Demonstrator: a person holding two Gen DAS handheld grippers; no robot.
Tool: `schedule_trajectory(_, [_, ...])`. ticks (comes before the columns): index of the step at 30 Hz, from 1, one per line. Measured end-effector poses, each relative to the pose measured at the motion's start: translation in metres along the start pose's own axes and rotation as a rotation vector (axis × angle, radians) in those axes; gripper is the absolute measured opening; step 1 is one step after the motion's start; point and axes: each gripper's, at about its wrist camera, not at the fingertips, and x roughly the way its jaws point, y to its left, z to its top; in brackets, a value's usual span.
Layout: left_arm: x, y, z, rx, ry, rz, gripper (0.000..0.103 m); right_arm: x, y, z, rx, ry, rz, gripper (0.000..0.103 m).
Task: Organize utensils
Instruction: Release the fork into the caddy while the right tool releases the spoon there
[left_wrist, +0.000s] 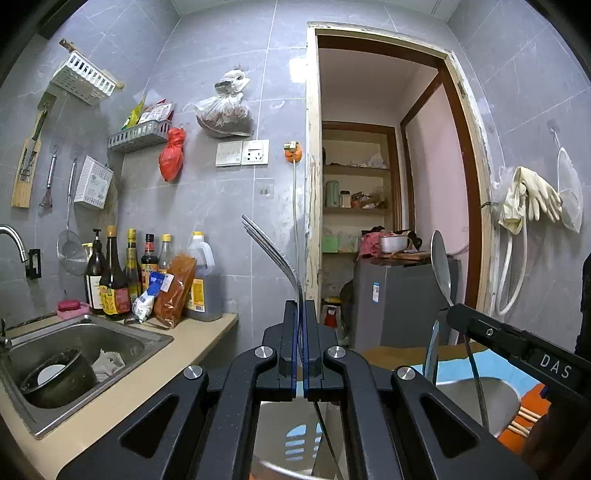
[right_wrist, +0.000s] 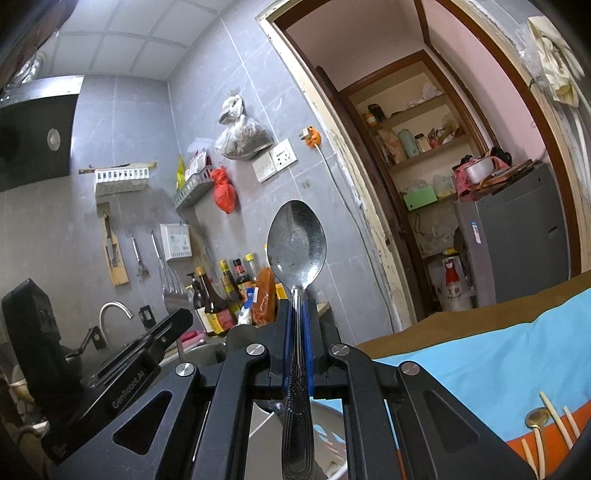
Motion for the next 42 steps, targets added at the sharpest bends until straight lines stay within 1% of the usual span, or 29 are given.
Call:
schedule_trajectory(5, [-0.005,-0.001,-0.005,0.003,0.040,-0.013,0.000,-0.002,-0.002,-0.004,0.001,0.022,-0.002,0.005])
schedule_trajectory(9, [-0.005,-0.001,-0.011,-0.008,0.109,-0.062,0.000,-0.006,-0.004,-0.006,-0.002,0.042,-0.001,0.006])
schedule_trajectory(11, [-0.005,-0.001,-0.012,-0.021,0.139,-0.086,0.002,-0.008,-0.005,-0.006,-0.002,0.048,0.003,0.006])
schedule_trajectory(13, [-0.006,0.000,-0.010,-0.043,0.168,-0.103,0.008,-0.011,-0.004,-0.006,-0.007,0.054,0.000,0.006])
schedule_trajectory(15, [-0.009,0.000,-0.006,-0.064,0.176,-0.115,0.017,-0.014,-0.006,-0.004,0.005,0.065,-0.002,0.008])
schedule_trajectory(16, [-0.011,-0.001,-0.003,-0.069,0.175,-0.119,0.026,-0.016,-0.006,-0.002,0.011,0.067,-0.003,0.009])
schedule_trajectory(17, [-0.013,-0.003,0.000,-0.070,0.177,-0.122,0.032,-0.020,-0.006,0.000,0.015,0.066,-0.004,0.010])
schedule_trajectory(18, [-0.015,-0.005,0.003,-0.070,0.180,-0.124,0.033,-0.023,-0.007,0.003,0.017,0.063,-0.006,0.012])
schedule_trajectory(19, [-0.016,-0.008,0.006,-0.069,0.184,-0.125,0.034,-0.026,-0.007,0.006,0.019,0.061,-0.008,0.018])
schedule_trajectory(21, [-0.018,-0.013,0.012,-0.067,0.193,-0.123,0.034,-0.032,-0.007,0.013,0.020,0.062,-0.013,0.024])
schedule_trajectory(24, [-0.024,-0.021,0.023,-0.075,0.199,-0.123,0.042,-0.042,-0.008,0.024,0.015,0.071,-0.026,0.025])
schedule_trajectory(26, [-0.027,-0.028,0.031,-0.084,0.197,-0.120,0.055,-0.051,-0.011,0.032,0.008,0.077,-0.041,0.030])
schedule_trajectory(27, [-0.029,-0.031,0.035,-0.091,0.195,-0.120,0.059,-0.057,-0.012,0.036,0.005,0.079,-0.053,0.038])
schedule_trajectory(28, [-0.032,-0.036,0.041,-0.100,0.192,-0.119,0.066,-0.064,-0.015,0.041,0.004,0.079,-0.065,0.050])
schedule_trajectory(29, [-0.035,-0.041,0.044,-0.106,0.190,-0.118,0.071,-0.069,-0.017,0.045,0.005,0.076,-0.073,0.055])
schedule_trajectory(30, [-0.036,-0.045,0.048,-0.109,0.187,-0.118,0.074,-0.077,-0.019,0.050,0.004,0.070,-0.088,0.060])
schedule_trajectory(32, [-0.041,-0.058,0.055,-0.110,0.178,-0.112,0.083,-0.089,-0.024,0.060,-0.005,0.064,-0.116,0.068])
schedule_trajectory(33, [-0.044,-0.064,0.058,-0.110,0.174,-0.109,0.085,-0.096,-0.026,0.065,-0.010,0.059,-0.127,0.073])
schedule_trajectory(35, [-0.050,-0.080,0.063,-0.110,0.158,-0.104,0.092,-0.111,-0.030,0.075,-0.026,0.046,-0.148,0.078])
schedule_trajectory(38, [-0.059,-0.102,0.067,-0.104,0.141,-0.096,0.097,-0.134,-0.038,0.087,-0.062,0.034,-0.187,0.082])
schedule_trajectory(40, [-0.062,-0.113,0.068,-0.100,0.142,-0.096,0.097,-0.147,-0.043,0.092,-0.078,0.029,-0.214,0.094])
schedule_trajectory(41, [-0.064,-0.121,0.066,-0.097,0.146,-0.098,0.097,-0.153,-0.045,0.093,-0.083,0.023,-0.223,0.097])
schedule_trajectory(42, [-0.065,-0.127,0.065,-0.095,0.151,-0.099,0.097,-0.160,-0.048,0.094,-0.090,0.016,-0.235,0.102])
